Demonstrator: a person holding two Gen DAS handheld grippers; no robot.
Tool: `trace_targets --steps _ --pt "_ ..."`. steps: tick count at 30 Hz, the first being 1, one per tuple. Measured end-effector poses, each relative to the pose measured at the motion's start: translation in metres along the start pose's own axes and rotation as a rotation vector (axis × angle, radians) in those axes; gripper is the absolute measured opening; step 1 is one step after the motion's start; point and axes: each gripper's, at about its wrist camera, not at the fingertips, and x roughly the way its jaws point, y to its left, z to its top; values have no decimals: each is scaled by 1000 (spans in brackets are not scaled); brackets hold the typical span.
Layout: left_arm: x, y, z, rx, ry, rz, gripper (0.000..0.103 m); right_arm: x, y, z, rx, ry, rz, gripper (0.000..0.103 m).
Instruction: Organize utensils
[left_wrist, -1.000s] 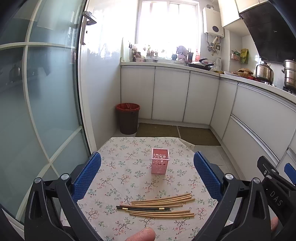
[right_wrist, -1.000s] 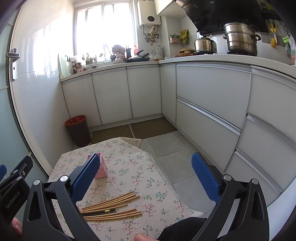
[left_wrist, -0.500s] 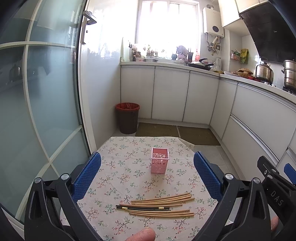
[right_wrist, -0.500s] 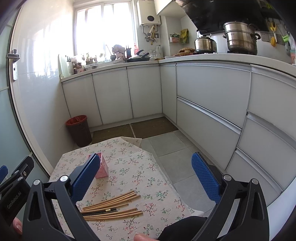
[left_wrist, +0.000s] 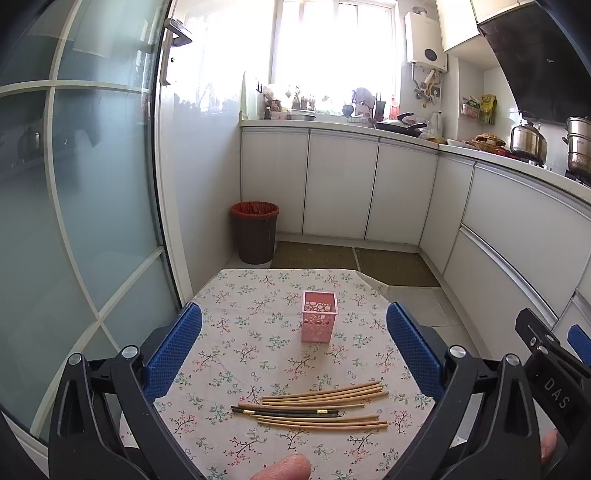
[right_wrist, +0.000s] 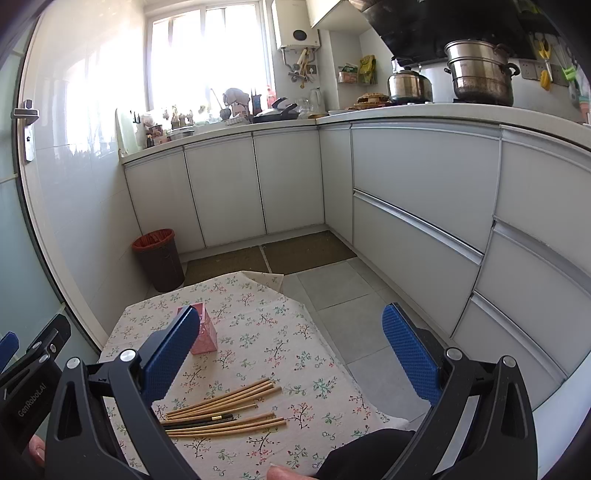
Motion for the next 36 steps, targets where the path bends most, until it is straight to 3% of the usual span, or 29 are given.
trace_targets --steps 11,14,18,23,26,30,32,34,36 --pt "8 -3 -1 10 19 2 96 7 -2 -3 7 16 -2 96" --pt "23 -1 -2 8 48 5 96 20 -8 -5 43 58 41 96" --pt "75 8 -13 -23 184 -9 96 71 -32 -14 183 240 200 96" --pt "160 22 -60 -79 438 -46 96 159 -73 -53 330 482 209 96" --pt "194 21 -90 -73 525 -38 96 193 -93 -79 344 519 120 96" --pt "225 11 -116 -9 601 -15 96 225 -110 -105 283 536 88 96" --pt "240 0 -122 43 640 -52 96 234 -114 -112 294 557 124 96" --pt "256 -20 -123 124 677 -123 96 237 -117 -110 339 550 217 96" --pt "274 -47 -123 235 725 -206 96 239 -115 -108 343 552 256 96"
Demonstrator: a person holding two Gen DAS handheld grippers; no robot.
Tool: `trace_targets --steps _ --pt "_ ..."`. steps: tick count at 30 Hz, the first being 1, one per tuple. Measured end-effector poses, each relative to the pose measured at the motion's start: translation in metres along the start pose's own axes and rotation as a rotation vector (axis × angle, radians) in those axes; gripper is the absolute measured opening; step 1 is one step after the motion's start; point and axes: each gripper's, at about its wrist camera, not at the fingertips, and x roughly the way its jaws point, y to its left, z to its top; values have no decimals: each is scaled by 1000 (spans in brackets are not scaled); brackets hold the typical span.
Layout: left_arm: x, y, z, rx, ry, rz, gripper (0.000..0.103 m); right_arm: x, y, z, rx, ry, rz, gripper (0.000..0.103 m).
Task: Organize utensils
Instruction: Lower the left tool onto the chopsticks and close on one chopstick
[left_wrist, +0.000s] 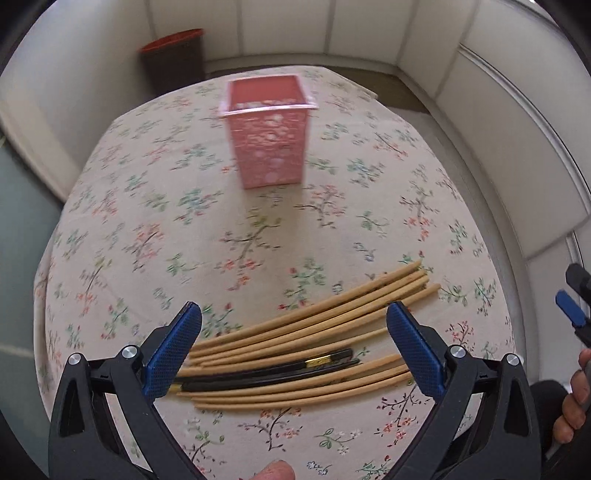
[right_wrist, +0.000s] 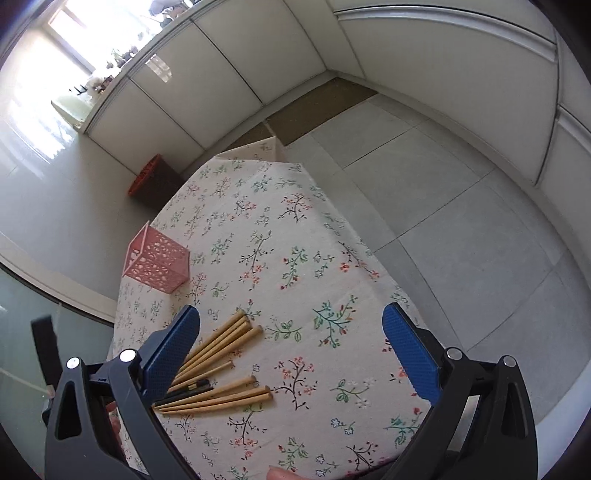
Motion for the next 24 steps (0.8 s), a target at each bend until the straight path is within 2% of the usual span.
trace_targets --steps 2,5,7,9,13,19,21,24 --pt "17 -24 16 125 58 -21 96 3 0 0 7 15 26 96" --pt "42 -51 35 261 104 43 94 7 -6 5 51 28 47 96" --pt "57 -59 44 306 150 37 82 8 -15 8 102 39 60 96" --pt "69 -63 50 332 193 13 81 12 -26 10 156 53 76 96" --pt "75 -73 48 449 184 10 81 19 -39 13 234 79 95 96" --pt "94 -75 40 573 209 38 80 27 -31 15 191 91 80 96" --pt "96 -75 41 589 201 16 80 26 -29 15 173 89 80 96" --pt "104 -75 46 603 202 44 80 25 -30 14 170 84 76 96"
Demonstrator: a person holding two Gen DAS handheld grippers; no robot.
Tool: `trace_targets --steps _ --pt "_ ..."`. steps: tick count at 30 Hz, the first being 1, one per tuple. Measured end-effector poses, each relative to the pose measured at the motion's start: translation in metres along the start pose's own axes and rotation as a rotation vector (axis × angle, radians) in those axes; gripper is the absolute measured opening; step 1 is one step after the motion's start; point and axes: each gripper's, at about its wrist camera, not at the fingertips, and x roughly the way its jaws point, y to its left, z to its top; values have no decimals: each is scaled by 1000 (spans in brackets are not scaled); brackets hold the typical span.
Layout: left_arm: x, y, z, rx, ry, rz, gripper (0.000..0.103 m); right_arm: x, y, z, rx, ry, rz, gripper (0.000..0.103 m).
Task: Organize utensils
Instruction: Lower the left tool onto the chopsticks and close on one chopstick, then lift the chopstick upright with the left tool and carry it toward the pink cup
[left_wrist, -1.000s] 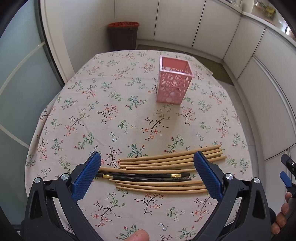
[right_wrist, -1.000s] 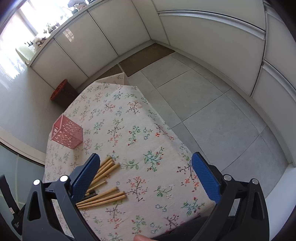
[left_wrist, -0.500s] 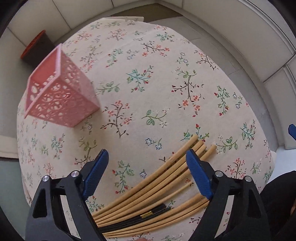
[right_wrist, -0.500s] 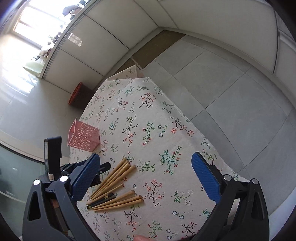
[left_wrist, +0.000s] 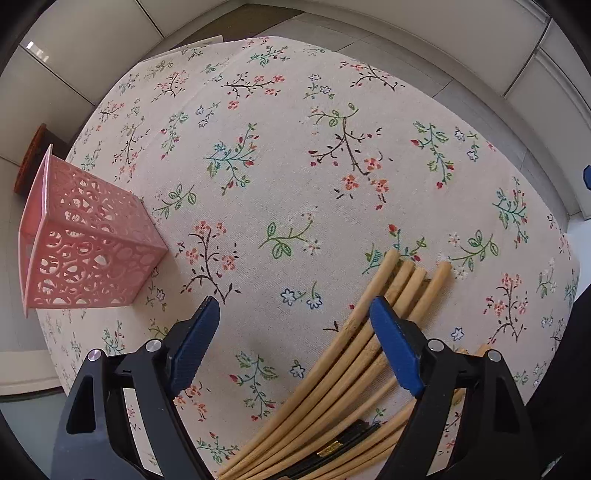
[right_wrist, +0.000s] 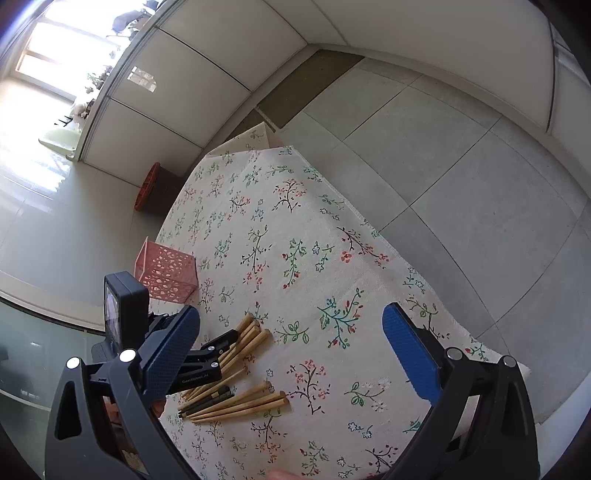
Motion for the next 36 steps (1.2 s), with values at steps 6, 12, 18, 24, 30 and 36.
trace_targets --steps 6,12,18,24,30,36 --pt "14 5 12 36 25 -29 71 4 -5 1 30 19 -1 96" --pt "12 4 3 0 40 -155 40 12 -3 -1 40 45 -49 96" --pt "-4 36 -28 -95 -123 -89 7 41 -2 -26 132 210 -206 82" --pt "-80 66 -92 -224 -400 -24 7 68 18 -71 251 354 -274 62" --pt "-163 64 -154 -342 -656 -13 7 82 38 -90 287 344 -396 37" --pt "-204 68 -177 -368 -793 -21 7 95 48 -98 319 309 -458 32"
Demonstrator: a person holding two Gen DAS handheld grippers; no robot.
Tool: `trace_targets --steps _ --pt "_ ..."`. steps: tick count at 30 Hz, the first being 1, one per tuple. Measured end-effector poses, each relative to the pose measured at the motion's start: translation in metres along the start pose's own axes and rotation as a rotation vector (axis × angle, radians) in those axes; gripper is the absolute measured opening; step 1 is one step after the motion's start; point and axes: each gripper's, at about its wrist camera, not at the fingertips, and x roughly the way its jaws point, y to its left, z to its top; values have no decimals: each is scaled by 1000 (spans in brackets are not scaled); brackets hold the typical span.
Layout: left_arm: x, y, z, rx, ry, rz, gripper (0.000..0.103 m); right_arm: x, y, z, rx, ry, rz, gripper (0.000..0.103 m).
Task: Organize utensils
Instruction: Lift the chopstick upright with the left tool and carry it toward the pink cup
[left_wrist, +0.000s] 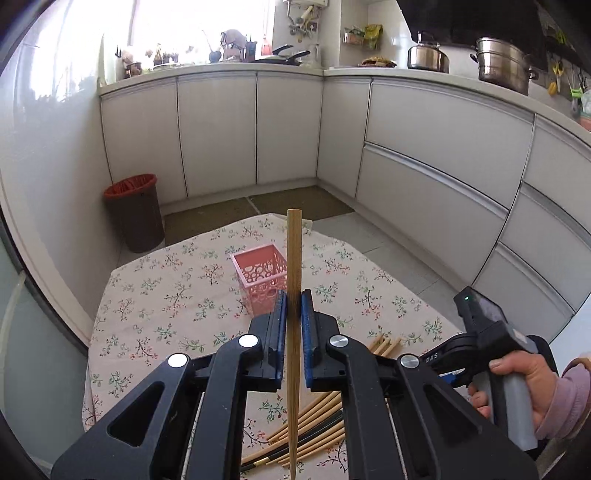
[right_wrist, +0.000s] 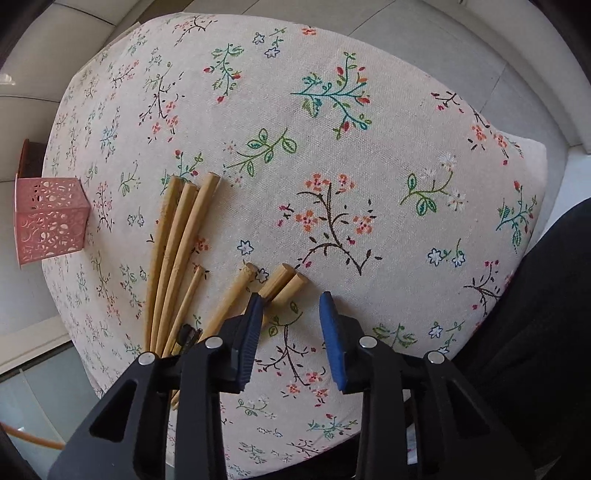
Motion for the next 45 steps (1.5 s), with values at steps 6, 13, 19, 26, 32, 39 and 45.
trace_targets --steps 6,13,19,26,32,39,45 --pt "-25 9 4 -20 -72 -14 7 -2 16 -7 -32 -30 -47 17" --pt "-31 19 3 -67 -88 0 7 -9 39 -5 -106 -96 -4 8" --pt "-40 25 8 -121 -101 -16 7 -40 45 -1 -222 -159 111 0" --pt "-29 19 6 -105 -54 11 7 -21 18 5 -138 -54 99 35" --pt "-11 59 -1 -246 0 -1 7 -14 15 2 -124 -34 110 41" --pt "114 122 -51 -530 502 79 32 -7 2 8 -99 -6 121 41" --pt "182 137 -34 -550 571 144 56 -11 -4 18 -99 -7 156 44"
